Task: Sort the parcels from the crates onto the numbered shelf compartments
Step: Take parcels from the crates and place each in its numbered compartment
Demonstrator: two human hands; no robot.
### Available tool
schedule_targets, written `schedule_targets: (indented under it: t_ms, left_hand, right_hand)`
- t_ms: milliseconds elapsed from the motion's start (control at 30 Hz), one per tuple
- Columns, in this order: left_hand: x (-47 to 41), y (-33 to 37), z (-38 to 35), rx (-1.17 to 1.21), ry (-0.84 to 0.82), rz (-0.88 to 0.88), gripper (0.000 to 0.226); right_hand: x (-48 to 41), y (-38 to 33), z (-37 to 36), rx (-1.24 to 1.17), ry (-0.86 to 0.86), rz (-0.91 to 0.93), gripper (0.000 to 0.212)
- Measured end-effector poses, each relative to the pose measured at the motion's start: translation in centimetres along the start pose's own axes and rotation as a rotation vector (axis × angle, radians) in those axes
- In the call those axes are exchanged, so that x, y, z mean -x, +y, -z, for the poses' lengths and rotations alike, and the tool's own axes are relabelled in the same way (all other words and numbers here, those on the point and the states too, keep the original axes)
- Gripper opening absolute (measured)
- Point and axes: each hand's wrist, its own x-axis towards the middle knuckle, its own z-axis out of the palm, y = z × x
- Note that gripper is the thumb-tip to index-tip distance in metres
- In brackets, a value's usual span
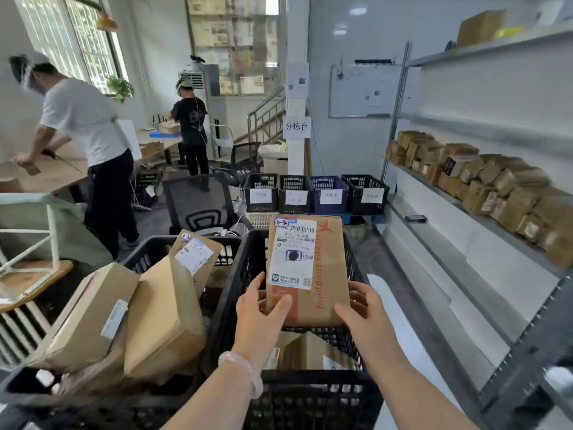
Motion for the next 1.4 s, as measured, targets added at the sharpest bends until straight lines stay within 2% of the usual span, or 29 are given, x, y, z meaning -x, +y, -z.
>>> schedule_targets:
  t_ms: [267, 400, 500, 600, 733, 933, 1133, 1400]
  left_hand:
    - [3.2, 0.9, 0.9, -0.053, -0.026, -0.092, 0.060]
    - [4.0, 1.1, 0.0, -0.036, -0.080, -0.170, 0.062]
    - [4.9, 2.5, -2.0, -0.045, -0.157, -0.247, 0.066]
    - [5.8, 4.1, -4.8, -0.077, -0.257, -0.330, 0.082]
    - [7.1, 7.1, -9.7, -0.098, -0.365, -0.405, 0.085]
    - [11.1, 12.1, -18.8, -0.068, -0.477, -0.618, 0.083]
    - [18.5, 16.6, -30.8, 0.150, -0.659, -0.623, 0.092]
    - [30.9, 22.4, -45.5, 0.344, -0.816, -0.694, 0.092]
  right_hand:
    - [3.5, -0.2, 0.4, 0.067, 0.006, 0.118, 0.052]
    - [5.0, -0.6, 1.4, 0.147, 0.072, 0.175, 0.074]
    - [6.4, -1.4, 3.3, 0.177, 0.146, 0.196, 0.079]
    - [7.5, -1.7, 6.3, 0.224, 0.258, 0.230, 0.083]
    - [9.3, -3.1, 11.5, 0.298, 0.372, 0.277, 0.084]
    - [13.2, -6.5, 20.8, 0.479, 0.543, 0.367, 0.087]
    - [19.5, -9.4, 32.7, 0.677, 0.754, 0.355, 0.092]
    - [28.7, -13.1, 48.5, 0.923, 0.971, 0.312, 0.096]
